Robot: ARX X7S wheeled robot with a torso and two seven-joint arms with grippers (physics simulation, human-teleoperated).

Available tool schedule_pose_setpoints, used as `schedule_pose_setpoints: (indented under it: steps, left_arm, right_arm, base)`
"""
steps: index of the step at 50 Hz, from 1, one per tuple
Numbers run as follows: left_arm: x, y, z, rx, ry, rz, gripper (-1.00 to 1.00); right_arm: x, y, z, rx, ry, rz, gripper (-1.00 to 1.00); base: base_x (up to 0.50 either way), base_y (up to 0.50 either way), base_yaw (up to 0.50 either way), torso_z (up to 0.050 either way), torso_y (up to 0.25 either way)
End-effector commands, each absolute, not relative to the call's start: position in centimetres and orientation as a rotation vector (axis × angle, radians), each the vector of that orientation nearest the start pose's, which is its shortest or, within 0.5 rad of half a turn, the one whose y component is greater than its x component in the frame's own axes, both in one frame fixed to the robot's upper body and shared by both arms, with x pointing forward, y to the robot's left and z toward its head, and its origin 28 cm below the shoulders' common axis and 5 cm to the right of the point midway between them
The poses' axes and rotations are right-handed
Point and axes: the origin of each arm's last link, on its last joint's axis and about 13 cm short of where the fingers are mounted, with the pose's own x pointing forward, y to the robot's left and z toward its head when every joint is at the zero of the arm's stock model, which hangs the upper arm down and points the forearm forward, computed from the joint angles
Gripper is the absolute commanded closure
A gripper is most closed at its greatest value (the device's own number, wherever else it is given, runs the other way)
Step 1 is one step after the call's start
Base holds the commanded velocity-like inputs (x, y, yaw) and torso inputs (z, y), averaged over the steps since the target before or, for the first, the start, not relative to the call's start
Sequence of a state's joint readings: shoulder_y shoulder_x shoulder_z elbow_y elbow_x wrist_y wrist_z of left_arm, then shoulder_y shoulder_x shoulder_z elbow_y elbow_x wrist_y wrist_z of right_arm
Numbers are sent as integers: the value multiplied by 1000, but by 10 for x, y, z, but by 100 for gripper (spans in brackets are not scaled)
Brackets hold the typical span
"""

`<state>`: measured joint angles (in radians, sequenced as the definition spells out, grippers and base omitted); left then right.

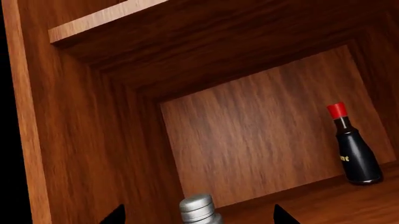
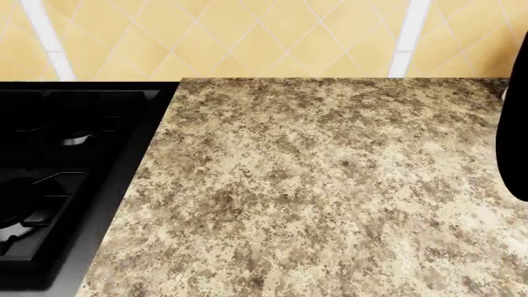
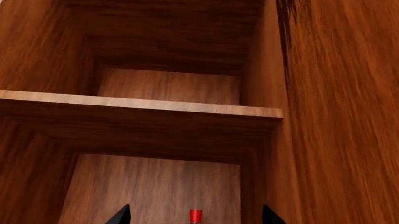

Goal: Pick and place the shaker into the drawer. Then close the cabinet.

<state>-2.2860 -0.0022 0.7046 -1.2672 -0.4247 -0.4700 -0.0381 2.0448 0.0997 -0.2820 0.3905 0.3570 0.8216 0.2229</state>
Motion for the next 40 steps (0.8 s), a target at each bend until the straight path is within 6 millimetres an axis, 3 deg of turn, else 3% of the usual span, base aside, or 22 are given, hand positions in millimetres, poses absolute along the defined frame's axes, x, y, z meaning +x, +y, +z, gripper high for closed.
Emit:
schedule_pose_setpoints:
  steps: [1, 19, 40]
  left_arm:
    - [327, 193, 563, 320, -508, 80, -100]
    - [319, 193, 572, 268, -537, 52, -100]
    - [286, 189, 596, 280, -624, 19, -100]
  right_arm:
    - [276, -76, 566, -54, -775, 3, -100]
    - [274, -75, 575, -79, -773, 2, -100]
    - [257, -73, 602, -58, -826, 21, -100]
  base:
    - [0, 0, 0, 0, 0]
    - [0, 0, 0, 0, 0]
    - [0, 0, 0, 0, 0]
